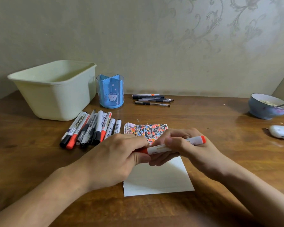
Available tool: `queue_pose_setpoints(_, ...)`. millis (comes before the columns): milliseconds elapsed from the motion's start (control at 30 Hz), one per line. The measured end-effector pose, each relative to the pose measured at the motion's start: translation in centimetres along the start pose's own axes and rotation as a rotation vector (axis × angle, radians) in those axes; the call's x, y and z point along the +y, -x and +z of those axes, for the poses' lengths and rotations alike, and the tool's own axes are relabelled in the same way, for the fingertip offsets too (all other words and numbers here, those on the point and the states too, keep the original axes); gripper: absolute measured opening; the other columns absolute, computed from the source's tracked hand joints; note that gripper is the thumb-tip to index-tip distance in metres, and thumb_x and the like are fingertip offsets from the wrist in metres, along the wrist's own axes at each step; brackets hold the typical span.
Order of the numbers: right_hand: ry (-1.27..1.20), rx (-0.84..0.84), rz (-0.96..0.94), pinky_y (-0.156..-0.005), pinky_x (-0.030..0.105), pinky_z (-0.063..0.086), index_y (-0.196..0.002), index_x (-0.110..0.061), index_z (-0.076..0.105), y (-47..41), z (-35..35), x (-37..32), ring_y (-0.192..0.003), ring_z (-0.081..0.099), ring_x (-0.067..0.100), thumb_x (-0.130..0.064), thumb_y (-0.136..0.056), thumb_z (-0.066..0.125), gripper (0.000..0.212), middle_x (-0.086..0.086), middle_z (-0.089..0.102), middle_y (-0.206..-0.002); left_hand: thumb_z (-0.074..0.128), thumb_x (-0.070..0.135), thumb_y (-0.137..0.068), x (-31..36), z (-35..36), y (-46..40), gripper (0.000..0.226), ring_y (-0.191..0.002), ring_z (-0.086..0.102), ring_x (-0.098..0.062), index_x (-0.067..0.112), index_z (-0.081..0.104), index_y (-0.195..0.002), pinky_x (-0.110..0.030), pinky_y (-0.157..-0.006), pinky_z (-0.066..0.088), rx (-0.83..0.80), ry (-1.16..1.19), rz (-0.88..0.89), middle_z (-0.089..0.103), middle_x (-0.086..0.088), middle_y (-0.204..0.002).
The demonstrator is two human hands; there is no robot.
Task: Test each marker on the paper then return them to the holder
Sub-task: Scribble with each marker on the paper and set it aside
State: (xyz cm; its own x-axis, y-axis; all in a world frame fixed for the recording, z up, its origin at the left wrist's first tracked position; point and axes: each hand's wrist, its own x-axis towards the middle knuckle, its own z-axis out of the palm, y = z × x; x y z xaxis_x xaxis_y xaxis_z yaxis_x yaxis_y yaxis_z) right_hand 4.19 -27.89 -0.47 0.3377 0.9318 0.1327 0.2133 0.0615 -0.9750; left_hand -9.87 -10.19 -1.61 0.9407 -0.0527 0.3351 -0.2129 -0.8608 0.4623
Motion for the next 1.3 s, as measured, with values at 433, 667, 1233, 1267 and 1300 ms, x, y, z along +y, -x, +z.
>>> queue_pose_setpoints(433, -0.059, 0.004, -0.036, -0.072, 0.041, 0.061, -0.086, -0.002, 0.073, 1.0, -2.8, -1.0, -0.078, 0.075, 0.039, -0.012, -0.091, 0.052, 0.024, 0.025, 0.075, -0.085, 0.057, 0.029, -0.099, -0.2, -1.5, 0.2, 0.017, -0.068, 0.056, -0.002, 0.025, 0.067, -0.086, -0.015, -0.060, 0.035, -0.163, 0.138, -0.092, 0.061, 0.016, -0.070)
queue_pose_setpoints(667, 0.013, 0.314, 0.033, -0.073, 0.037, 0.062, -0.095, -0.011, 0.080, 0.4, -6.0, 0.8, -0.087, 0.075, 0.036, -0.009, -0.105, 0.031, 0.050, 0.021, 0.076, -0.095, 0.045, 0.032, -0.099, -1.7, -2.3, 0.3, 0.022, -0.070, 0.059, -0.006, 0.035, 0.066, -0.103, -0.014, -0.061, 0.039, 0.056, 0.023, -0.160, 0.060, 0.013, -0.068)
queue_pose_setpoints(1233, 0.456, 0.260, 0.124, -0.063, 0.029, 0.060, -0.093, -0.012, 0.071, -0.3, -4.8, 3.2, -0.069, 0.073, 0.019, -0.019, -0.090, 0.071, 0.008, 0.004, 0.075, -0.078, 0.020, 0.099, -0.063, -2.0, -0.7, 0.3, 0.106, -0.109, 0.014, -0.007, 0.047, 0.000, -0.153, -0.033, -0.112, 0.021, -0.364, -0.612, -0.368, 0.017, 0.014, -0.109)
queue_pose_setpoints(1267, 0.468, 0.261, 0.118, -0.062, 0.029, 0.059, -0.092, -0.012, 0.071, -0.3, -4.8, 3.2, -0.068, 0.073, 0.019, -0.019, -0.090, 0.071, 0.007, 0.003, 0.075, -0.077, 0.020, 0.100, -0.062, -2.0, -0.7, 0.3, 0.107, -0.113, 0.014, -0.009, 0.047, 0.003, -0.153, -0.035, -0.114, 0.019, -0.380, -0.616, -0.385, 0.015, 0.014, -0.110)
queue_pose_setpoints(1300, 0.480, 0.261, 0.117, -0.062, 0.028, 0.059, -0.091, -0.013, 0.070, -0.3, -4.8, 3.3, -0.068, 0.073, 0.019, -0.019, -0.090, 0.071, 0.006, 0.003, 0.075, -0.076, 0.020, 0.100, -0.062, -2.0, -0.7, 0.3, 0.108, -0.118, 0.015, -0.010, 0.047, 0.004, -0.154, -0.036, -0.115, 0.017, -0.391, -0.613, -0.398, 0.013, 0.014, -0.110)
